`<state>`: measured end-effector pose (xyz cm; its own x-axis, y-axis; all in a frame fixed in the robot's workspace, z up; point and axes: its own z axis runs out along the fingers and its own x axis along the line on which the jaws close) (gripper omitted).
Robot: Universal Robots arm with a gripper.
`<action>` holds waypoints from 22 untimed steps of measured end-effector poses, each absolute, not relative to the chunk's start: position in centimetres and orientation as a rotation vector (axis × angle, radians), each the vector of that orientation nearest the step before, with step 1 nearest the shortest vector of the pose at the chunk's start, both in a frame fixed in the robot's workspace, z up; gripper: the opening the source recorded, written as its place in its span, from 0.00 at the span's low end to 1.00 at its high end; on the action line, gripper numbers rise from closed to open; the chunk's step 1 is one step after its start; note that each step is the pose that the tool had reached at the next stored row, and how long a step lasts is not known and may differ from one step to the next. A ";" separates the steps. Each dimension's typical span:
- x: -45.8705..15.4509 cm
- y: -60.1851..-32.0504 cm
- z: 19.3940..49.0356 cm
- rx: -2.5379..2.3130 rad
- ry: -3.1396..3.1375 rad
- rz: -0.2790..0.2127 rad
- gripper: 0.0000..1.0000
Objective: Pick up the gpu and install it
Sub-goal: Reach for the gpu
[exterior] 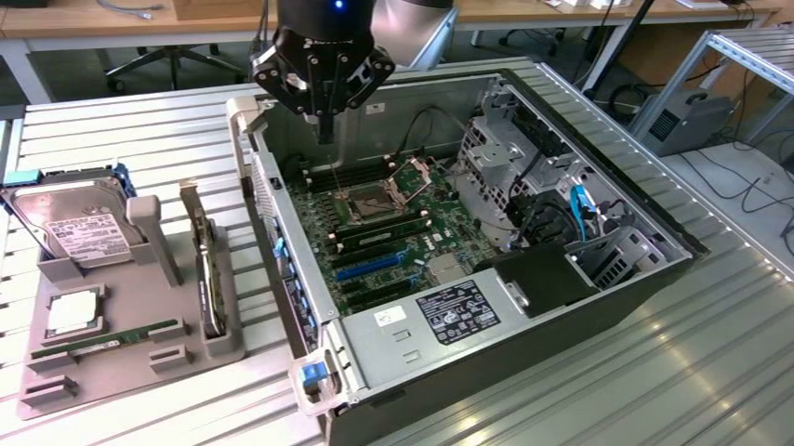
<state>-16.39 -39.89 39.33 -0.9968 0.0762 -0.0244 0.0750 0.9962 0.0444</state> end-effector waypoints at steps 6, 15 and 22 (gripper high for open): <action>-16.6 -39.9 39.3 0.118 3.112 0.068 0.11; -16.8 -39.9 39.3 0.118 3.112 0.068 0.11; -16.9 -39.9 39.3 0.118 3.112 0.068 0.11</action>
